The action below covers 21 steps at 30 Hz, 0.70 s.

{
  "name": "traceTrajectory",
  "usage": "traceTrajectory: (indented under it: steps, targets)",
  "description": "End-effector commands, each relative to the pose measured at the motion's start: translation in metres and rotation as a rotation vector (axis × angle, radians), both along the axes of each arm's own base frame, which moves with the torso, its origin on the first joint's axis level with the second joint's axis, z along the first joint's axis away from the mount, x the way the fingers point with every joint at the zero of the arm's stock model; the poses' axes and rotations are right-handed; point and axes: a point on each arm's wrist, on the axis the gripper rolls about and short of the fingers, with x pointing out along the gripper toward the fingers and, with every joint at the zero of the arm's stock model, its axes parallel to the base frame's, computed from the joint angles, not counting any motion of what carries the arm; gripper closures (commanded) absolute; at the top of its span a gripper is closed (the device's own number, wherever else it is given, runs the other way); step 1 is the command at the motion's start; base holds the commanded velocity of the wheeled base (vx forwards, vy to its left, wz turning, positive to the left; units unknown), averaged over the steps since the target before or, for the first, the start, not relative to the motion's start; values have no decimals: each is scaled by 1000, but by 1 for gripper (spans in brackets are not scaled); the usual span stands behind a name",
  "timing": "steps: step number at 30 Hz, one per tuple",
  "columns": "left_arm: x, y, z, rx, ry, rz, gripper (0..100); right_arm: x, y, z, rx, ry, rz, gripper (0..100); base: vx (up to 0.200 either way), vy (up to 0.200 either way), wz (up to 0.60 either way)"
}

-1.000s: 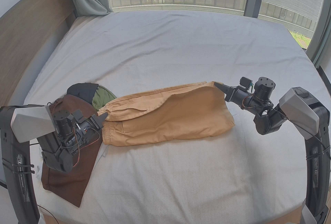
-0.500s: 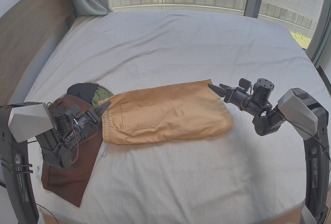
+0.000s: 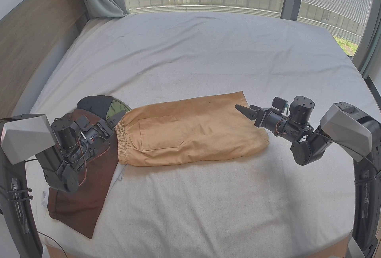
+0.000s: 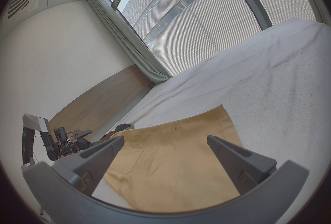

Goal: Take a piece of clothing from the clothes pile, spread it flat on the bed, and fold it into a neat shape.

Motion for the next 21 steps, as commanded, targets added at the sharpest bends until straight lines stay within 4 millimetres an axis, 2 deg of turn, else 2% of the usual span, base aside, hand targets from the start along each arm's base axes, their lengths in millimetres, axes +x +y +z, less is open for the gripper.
traceTrajectory:
  steps: [1,10,16,21]
  targets:
    - [-6,-2,14,-1,-30,-10,0,-23,0,17,8,-20,5,0,0,0,0]
    - [-11,-2,27,0,-62,-19,0,-50,-7,10,52,-12,-1,0,0,0,0]
    - [-17,-5,35,0,-77,-44,0,-64,-14,-3,47,23,-45,0,0,0,0]
    - [-22,-5,37,7,-76,-62,0,-67,-16,-6,42,40,-56,0,0,0,0]
